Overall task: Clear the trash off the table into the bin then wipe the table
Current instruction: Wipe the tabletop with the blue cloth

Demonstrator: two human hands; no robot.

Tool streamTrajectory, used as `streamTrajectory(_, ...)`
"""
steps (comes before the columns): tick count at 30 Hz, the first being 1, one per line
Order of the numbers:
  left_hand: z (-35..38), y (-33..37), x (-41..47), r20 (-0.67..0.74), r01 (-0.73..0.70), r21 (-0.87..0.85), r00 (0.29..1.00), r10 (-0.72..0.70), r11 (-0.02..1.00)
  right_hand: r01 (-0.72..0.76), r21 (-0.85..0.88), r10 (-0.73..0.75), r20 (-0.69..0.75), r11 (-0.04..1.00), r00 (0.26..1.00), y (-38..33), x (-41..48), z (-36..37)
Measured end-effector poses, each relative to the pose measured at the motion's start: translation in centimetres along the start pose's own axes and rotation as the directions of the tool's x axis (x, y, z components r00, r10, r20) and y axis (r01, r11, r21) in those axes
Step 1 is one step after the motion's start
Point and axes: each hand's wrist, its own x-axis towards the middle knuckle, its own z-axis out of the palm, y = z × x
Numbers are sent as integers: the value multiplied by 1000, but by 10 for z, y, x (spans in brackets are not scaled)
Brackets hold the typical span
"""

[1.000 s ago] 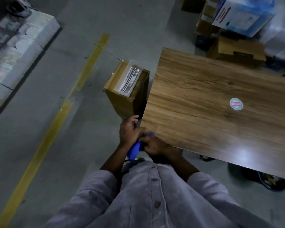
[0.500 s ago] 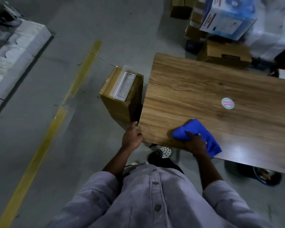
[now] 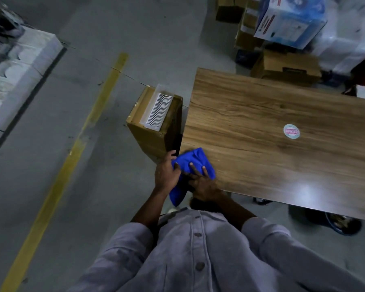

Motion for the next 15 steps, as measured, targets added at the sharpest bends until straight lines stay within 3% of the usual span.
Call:
streamTrajectory(2, 0, 0, 3, -18, -12, -5, 1000, 12, 1000, -109, 208, 132, -97, 972, 987, 31, -10, -8)
streamTrajectory(4, 0, 0, 6, -15, -12, 6, 1000, 12, 1000, -291, 413, 379, -149, 863, 913, 69, -27, -17)
streamTrajectory(6, 2, -1, 9, -5, -2, 23, 1000, 2, 1000, -487, 554, 642, -115, 674, 758, 104, -50, -20)
streamTrajectory(8, 5, 1, 15, -9, 6, 34, 1000, -6, 999, -629, 616, 812, -32, 474, 582, 127, -68, -18)
streamTrajectory(10, 9, 6, 22, -7, 16, 29, 1000, -16, 999, -687, 613, 859, 27, 390, 511, 132, -71, -15)
streamTrajectory(12, 15, 15, 30, -2, 21, 15, 1000, -21, 1000, -700, 526, 833, -32, 484, 552, 121, -58, -5)
streamTrajectory(15, 31, 31, 45, -34, 10, -6, 999, -10, 1000, -488, 298, 554, -203, 821, 808, 97, -23, -8)
